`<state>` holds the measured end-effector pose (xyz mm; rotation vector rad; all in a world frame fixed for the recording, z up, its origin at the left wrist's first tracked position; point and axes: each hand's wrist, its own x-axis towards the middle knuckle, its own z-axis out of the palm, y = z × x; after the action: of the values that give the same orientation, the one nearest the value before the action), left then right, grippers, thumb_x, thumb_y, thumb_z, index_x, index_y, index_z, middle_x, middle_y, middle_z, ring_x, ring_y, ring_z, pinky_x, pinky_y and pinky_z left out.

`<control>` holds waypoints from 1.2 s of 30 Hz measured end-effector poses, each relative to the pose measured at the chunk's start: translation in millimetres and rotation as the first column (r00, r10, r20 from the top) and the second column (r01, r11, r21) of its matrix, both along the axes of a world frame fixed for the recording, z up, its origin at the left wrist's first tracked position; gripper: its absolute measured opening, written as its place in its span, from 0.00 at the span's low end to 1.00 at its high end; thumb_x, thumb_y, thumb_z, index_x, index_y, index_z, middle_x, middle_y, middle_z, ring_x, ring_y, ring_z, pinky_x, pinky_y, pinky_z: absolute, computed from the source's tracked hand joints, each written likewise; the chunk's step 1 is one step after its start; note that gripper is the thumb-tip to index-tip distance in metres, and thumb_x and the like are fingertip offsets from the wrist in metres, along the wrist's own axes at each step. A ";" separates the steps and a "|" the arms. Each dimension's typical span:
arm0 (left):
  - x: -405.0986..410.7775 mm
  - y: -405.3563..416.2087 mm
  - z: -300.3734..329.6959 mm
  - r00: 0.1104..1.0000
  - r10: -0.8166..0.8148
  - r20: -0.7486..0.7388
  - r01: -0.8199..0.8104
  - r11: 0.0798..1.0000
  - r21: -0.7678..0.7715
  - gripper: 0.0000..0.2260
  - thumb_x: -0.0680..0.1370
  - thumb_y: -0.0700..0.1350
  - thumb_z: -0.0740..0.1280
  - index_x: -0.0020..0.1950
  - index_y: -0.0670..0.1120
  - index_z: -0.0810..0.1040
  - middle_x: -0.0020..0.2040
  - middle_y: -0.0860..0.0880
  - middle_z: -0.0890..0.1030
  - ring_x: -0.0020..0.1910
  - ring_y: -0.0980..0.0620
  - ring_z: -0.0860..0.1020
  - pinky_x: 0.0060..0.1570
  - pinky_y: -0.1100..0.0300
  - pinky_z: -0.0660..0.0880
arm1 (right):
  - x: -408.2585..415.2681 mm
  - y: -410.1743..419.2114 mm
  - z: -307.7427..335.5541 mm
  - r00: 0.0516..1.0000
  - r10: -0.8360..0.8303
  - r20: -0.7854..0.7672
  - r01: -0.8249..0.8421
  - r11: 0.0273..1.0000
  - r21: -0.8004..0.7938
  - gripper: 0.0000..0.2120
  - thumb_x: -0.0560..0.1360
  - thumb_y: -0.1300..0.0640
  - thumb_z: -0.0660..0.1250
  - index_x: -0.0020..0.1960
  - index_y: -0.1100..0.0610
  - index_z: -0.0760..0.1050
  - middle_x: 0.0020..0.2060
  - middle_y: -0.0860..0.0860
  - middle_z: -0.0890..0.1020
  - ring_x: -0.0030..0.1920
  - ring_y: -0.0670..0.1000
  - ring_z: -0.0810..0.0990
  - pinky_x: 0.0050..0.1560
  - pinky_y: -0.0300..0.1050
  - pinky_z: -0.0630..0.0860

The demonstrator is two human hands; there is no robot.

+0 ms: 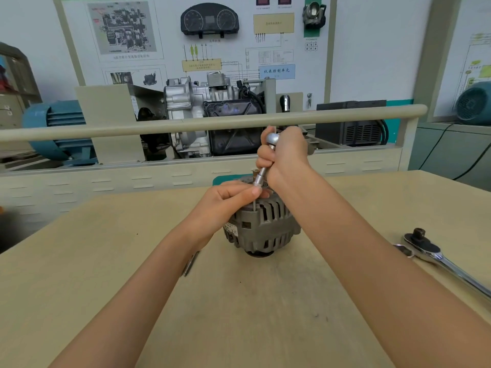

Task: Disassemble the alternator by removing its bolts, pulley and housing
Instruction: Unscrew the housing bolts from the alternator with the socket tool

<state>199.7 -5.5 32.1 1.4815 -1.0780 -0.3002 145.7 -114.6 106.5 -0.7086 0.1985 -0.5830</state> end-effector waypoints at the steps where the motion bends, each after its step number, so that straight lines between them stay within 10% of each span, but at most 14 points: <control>1: 0.9 0.5 0.1 1.000 -0.004 0.002 0.004 1.000 0.003 0.15 0.68 0.57 0.67 0.48 0.51 0.85 0.54 0.44 0.82 0.52 0.51 0.80 0.47 0.67 0.75 | 0.3 3.8 2.5 1.000 -0.029 -0.009 0.029 0.999 -0.034 0.09 0.77 0.64 0.48 0.44 0.58 0.66 0.24 0.48 0.69 0.13 0.44 0.54 0.17 0.30 0.50; 9: 2.8 3.5 -0.3 0.995 -0.088 -0.052 0.088 0.996 -0.008 0.15 0.72 0.52 0.65 0.54 0.47 0.83 0.54 0.48 0.84 0.55 0.52 0.81 0.51 0.66 0.76 | -1.1 15.1 13.5 0.907 0.382 -0.178 -0.421 0.804 -0.420 0.11 0.78 0.63 0.51 0.38 0.56 0.65 0.22 0.44 0.72 0.15 0.41 0.55 0.17 0.33 0.48; 13: 0.7 3.3 -0.9 0.996 -0.081 -0.032 0.080 0.997 -0.019 0.14 0.73 0.52 0.66 0.53 0.48 0.84 0.52 0.48 0.85 0.53 0.53 0.82 0.48 0.68 0.76 | -2.7 10.2 12.1 0.864 0.483 -0.143 -0.502 0.796 -0.340 0.11 0.78 0.62 0.52 0.38 0.57 0.67 0.22 0.45 0.72 0.14 0.41 0.55 0.17 0.32 0.49; 18: -1.1 2.4 -0.1 0.999 -0.044 0.002 0.044 0.999 -0.010 0.09 0.70 0.54 0.67 0.44 0.55 0.86 0.46 0.52 0.85 0.46 0.56 0.81 0.45 0.69 0.75 | -0.4 22.0 3.3 0.999 -0.018 0.027 0.023 0.984 -0.179 0.07 0.79 0.64 0.50 0.46 0.59 0.66 0.28 0.49 0.74 0.15 0.42 0.59 0.15 0.33 0.54; 22: 0.6 1.8 -2.1 0.998 -0.025 0.052 0.025 1.000 -0.010 0.17 0.77 0.43 0.65 0.33 0.59 0.84 0.34 0.58 0.83 0.35 0.65 0.79 0.36 0.74 0.72 | 3.8 39.7 -3.4 0.929 -0.344 0.139 0.365 0.914 -0.179 0.07 0.81 0.62 0.47 0.55 0.60 0.63 0.30 0.52 0.75 0.21 0.43 0.65 0.19 0.33 0.60; 26: -1.5 1.0 -1.9 0.999 -0.046 0.000 0.046 0.998 -0.031 0.08 0.70 0.53 0.67 0.42 0.58 0.86 0.43 0.55 0.86 0.42 0.61 0.82 0.39 0.72 0.74 | 0.6 19.7 11.4 0.992 0.070 -0.107 -0.095 0.961 -0.260 0.09 0.78 0.63 0.48 0.51 0.56 0.67 0.20 0.46 0.71 0.13 0.42 0.56 0.15 0.32 0.51; 30: 0.8 1.9 -1.4 0.998 -0.063 0.010 0.063 0.998 -0.003 0.11 0.70 0.54 0.67 0.48 0.56 0.85 0.51 0.52 0.85 0.51 0.57 0.82 0.45 0.71 0.76 | -3.8 1.0 14.8 0.778 0.598 -0.192 -0.621 0.686 -0.378 0.11 0.80 0.61 0.51 0.41 0.56 0.68 0.19 0.44 0.69 0.14 0.42 0.57 0.18 0.33 0.48; 33: -1.0 1.3 -2.1 0.999 -0.042 0.015 0.043 0.999 -0.023 0.10 0.71 0.53 0.67 0.48 0.54 0.85 0.51 0.49 0.84 0.50 0.56 0.81 0.46 0.70 0.76 | -4.5 -0.5 13.8 0.740 0.653 -0.162 -0.668 0.684 -0.295 0.12 0.80 0.59 0.50 0.42 0.57 0.69 0.20 0.44 0.70 0.13 0.42 0.58 0.19 0.32 0.47; 36: -3.4 0.6 -0.7 0.999 -0.023 0.022 0.024 0.999 -0.037 0.08 0.70 0.53 0.67 0.42 0.54 0.86 0.46 0.51 0.84 0.45 0.59 0.81 0.41 0.71 0.74 | -3.4 11.4 9.0 0.923 0.372 -0.095 -0.384 0.888 -0.251 0.10 0.78 0.62 0.51 0.41 0.57 0.68 0.23 0.45 0.72 0.14 0.41 0.58 0.16 0.31 0.51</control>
<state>196.3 -4.9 31.4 1.4421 -1.1130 -0.2798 142.3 -103.2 115.5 -0.9939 0.0176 -0.2185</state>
